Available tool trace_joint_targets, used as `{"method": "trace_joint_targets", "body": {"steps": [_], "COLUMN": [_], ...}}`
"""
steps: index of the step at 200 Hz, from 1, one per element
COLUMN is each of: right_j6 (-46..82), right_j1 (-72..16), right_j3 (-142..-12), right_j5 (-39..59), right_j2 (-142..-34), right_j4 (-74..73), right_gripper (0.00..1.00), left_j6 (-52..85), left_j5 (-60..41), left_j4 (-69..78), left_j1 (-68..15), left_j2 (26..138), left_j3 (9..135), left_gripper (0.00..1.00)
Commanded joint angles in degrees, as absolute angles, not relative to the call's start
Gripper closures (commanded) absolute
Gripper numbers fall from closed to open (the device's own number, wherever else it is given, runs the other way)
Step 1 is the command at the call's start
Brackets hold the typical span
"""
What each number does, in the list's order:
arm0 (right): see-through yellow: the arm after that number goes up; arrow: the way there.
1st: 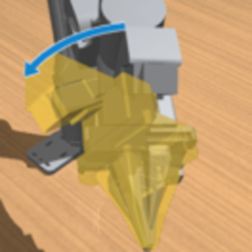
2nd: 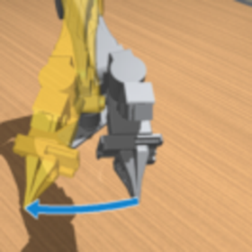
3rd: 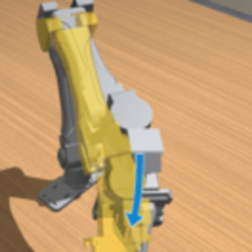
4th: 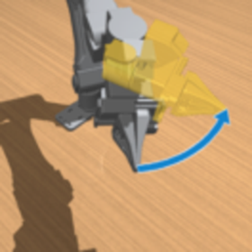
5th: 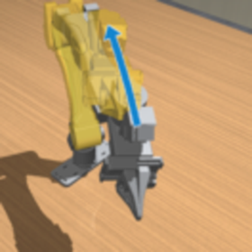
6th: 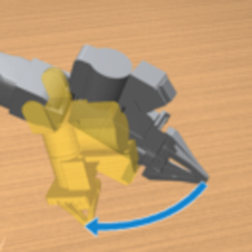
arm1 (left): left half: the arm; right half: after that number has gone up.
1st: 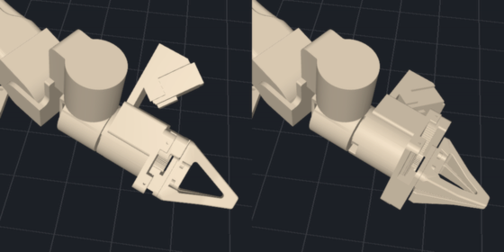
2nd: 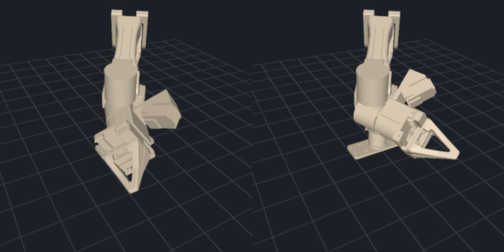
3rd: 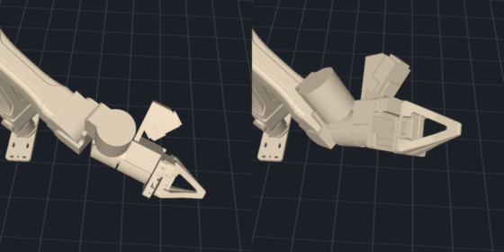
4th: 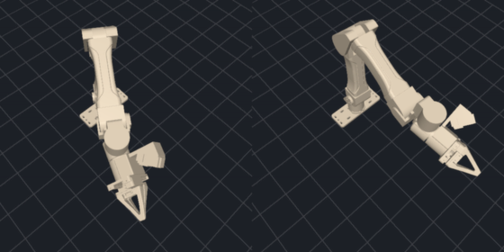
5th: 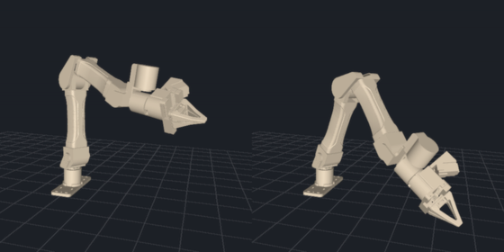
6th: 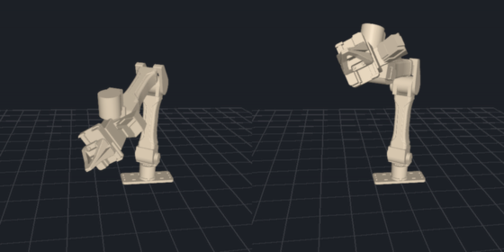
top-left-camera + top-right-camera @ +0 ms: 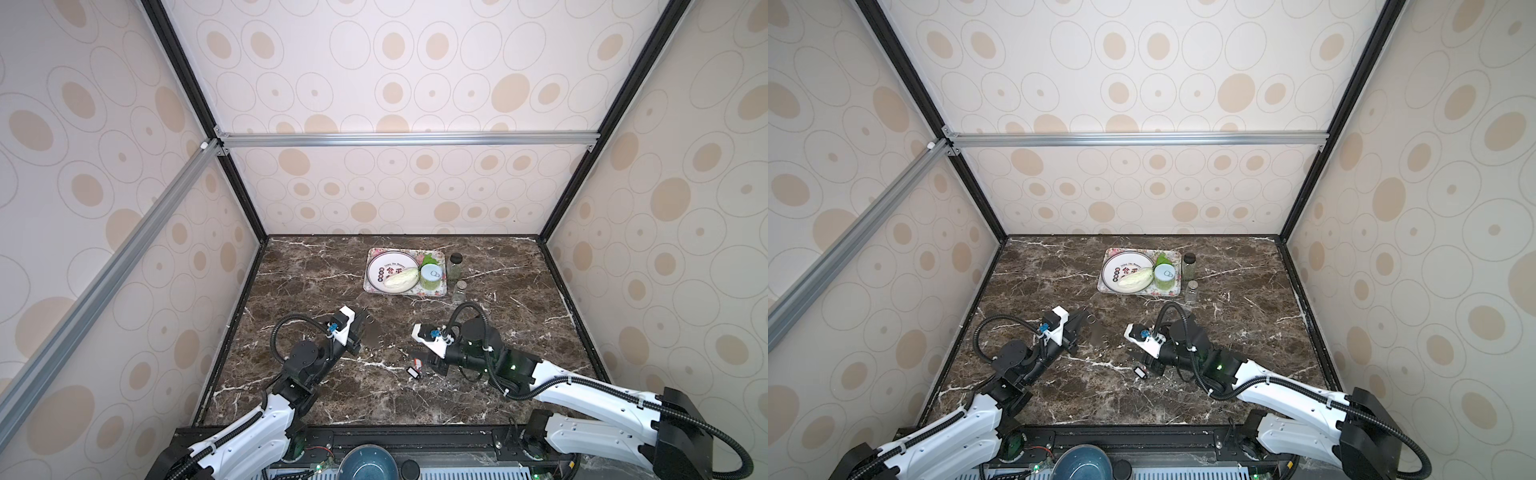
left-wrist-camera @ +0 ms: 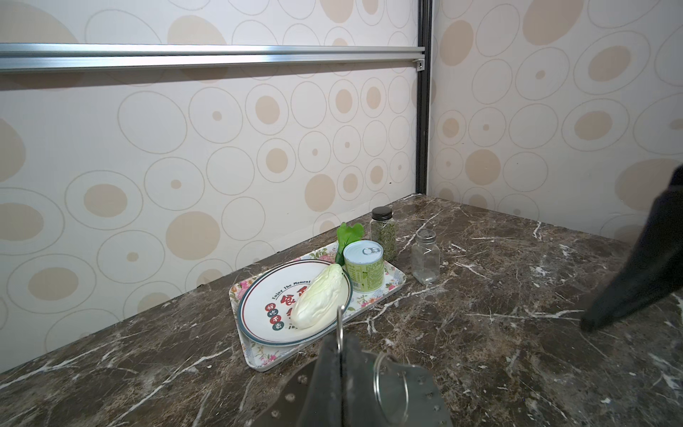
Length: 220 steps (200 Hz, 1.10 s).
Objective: Put the keys on the keyring
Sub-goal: 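Lower the right gripper over the red- and black-tagged keys and close on them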
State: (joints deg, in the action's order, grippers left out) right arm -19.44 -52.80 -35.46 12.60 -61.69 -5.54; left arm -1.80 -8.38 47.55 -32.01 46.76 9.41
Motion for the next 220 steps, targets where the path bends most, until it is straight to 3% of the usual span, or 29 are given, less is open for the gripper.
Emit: {"method": "trace_joint_targets", "body": {"steps": [1, 32, 108, 220], "right_j6": [-33.17, -37.69, -36.77, -34.3], "right_j1": [-52.51, -51.78, -51.49, -49.48], "right_j3": [-40.86, -39.67, -44.75, -43.06], "right_j5": [15.5, 11.4, 12.43, 12.29], "right_j2": [-64.72, -69.89, -88.2, -91.14], "right_j4": [8.6, 7.97, 8.62, 0.69], "right_gripper": [0.53, 0.45, 0.52, 0.55], "left_j6": [-3.07, -2.94, -2.77, -2.45], "left_j5": [-7.63, -7.55, -7.79, -8.06], "left_j4": [50.55, 50.71, 49.93, 49.79], "left_j1": [-32.47, -32.45, -32.47, -32.47], "left_j2": [45.4, 45.51, 45.79, 46.65], "left_j3": [9.94, 9.88, 10.5, 10.9], "left_gripper": [1.0, 1.0, 1.0, 1.0]}}
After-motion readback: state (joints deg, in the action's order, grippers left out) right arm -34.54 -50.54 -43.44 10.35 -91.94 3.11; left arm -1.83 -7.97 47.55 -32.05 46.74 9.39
